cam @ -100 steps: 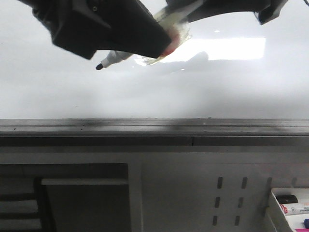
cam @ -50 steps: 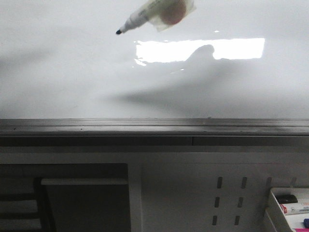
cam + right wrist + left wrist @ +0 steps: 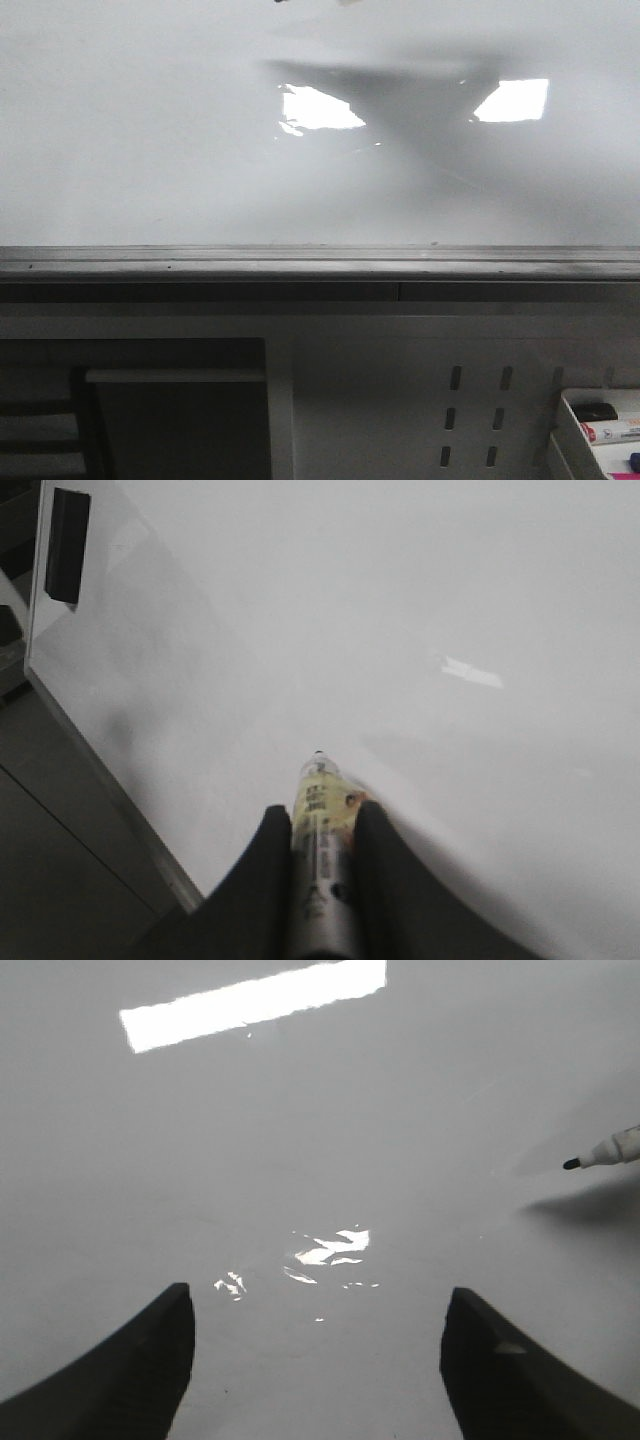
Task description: Write number 4 on whiteboard
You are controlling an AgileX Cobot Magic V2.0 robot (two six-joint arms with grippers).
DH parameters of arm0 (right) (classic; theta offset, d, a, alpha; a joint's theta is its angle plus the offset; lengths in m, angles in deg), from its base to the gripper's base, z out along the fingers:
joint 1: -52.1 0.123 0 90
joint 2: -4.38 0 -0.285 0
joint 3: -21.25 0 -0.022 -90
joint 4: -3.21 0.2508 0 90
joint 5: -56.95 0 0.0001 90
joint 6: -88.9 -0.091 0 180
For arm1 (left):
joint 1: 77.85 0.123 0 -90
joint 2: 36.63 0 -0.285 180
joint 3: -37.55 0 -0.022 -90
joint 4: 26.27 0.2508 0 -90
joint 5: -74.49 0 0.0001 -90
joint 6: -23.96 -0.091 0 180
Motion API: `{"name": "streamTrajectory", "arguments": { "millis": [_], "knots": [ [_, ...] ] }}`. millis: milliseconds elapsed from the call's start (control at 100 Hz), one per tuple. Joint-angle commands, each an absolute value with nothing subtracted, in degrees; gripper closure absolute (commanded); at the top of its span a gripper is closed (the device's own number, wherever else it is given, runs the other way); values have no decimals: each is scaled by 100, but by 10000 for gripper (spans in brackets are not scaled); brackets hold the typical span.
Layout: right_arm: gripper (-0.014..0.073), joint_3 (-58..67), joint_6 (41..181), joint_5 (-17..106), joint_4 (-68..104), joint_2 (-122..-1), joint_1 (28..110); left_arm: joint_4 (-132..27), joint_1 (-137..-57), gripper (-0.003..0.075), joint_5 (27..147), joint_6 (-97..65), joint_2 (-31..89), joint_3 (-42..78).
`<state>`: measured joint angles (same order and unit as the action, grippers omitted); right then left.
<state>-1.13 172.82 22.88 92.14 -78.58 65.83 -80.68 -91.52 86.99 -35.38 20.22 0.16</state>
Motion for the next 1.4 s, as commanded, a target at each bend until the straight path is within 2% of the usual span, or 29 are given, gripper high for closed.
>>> {"name": "streamTrajectory", "arguments": {
  "millis": [0, 100, 330, 580, 950, 1080, 1170, 1250, 1390],
  "knots": [
    [657, 43, 17546, 2459, 9612, -7796, 6581, -8219, -9130, 248, 8444, -3491, 1961, 153],
    [657, 43, 17699, 2793, 9641, -7843, 6581, -8219, -9130, 248, 8432, -3491, 1961, 153],
    [656, 43, 17709, 2679, 9560, -8185, 6641, -8219, -9130, 248, 8422, -3491, 1971, 153],
    [656, 43, 17383, 2873, 8947, -8345, 7216, -8219, -9130, 248, 8422, -3491, 1971, 153],
    [656, -464, 16424, 4159, 8150, -7339, 7142, -8230, -9130, 248, 8422, -3491, 1971, 153],
    [656, -811, 16320, 4100, 8131, -6906, 6859, -8297, -9130, 248, 8422, -3491, 1971, 153],
    [657, -780, 16330, 3580, 8131, -6778, 6803, -8306, -9130, 248, 8422, -3491, 1971, 153],
    [657, -632, 16356, 3192, 8131, -6820, 6814, -8306, -9130, 248, 8422, -3491, 1971, 153],
    [657, -303, 16356, 3210, 8184, -7072, 6834, -8319, -9130, 248, 8409, -3491, 1982, 153]
  ]
}}
